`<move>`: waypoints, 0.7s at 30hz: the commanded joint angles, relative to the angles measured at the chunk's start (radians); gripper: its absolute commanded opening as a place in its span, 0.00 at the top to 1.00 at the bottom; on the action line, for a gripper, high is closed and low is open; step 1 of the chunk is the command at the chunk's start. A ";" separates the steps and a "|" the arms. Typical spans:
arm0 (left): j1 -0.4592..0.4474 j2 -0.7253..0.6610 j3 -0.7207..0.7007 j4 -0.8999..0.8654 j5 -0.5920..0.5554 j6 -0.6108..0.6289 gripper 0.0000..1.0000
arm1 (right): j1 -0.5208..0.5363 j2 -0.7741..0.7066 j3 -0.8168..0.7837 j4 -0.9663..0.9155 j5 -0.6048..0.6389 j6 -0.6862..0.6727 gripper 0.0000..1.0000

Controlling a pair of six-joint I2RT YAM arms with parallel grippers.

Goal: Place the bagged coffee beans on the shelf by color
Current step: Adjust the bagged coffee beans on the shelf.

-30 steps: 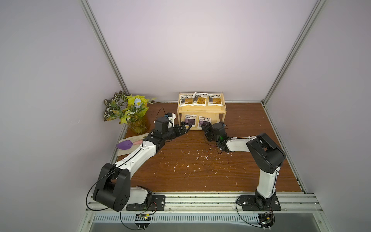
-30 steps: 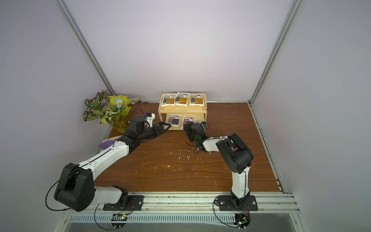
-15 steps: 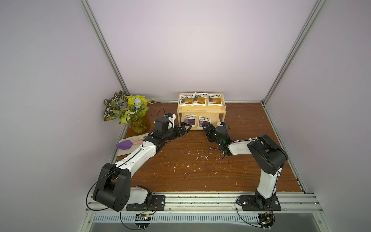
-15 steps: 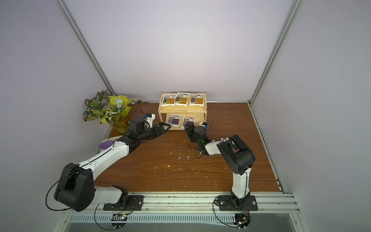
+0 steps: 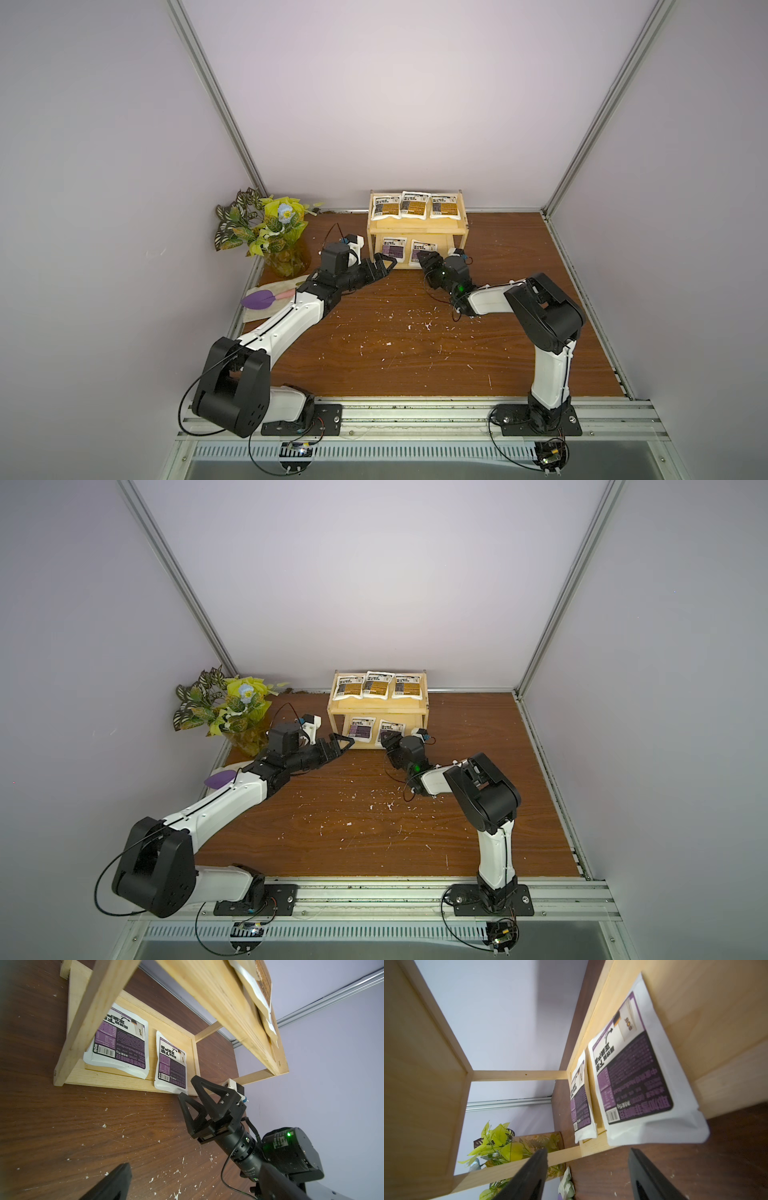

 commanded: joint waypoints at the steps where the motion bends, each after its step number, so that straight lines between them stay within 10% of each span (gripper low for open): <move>1: 0.010 -0.006 -0.011 -0.004 0.000 0.020 0.01 | -0.011 0.008 0.036 0.007 0.022 0.000 0.32; 21: 0.010 -0.004 -0.017 0.010 0.003 0.014 0.00 | 0.003 -0.065 -0.081 0.103 0.025 0.011 0.33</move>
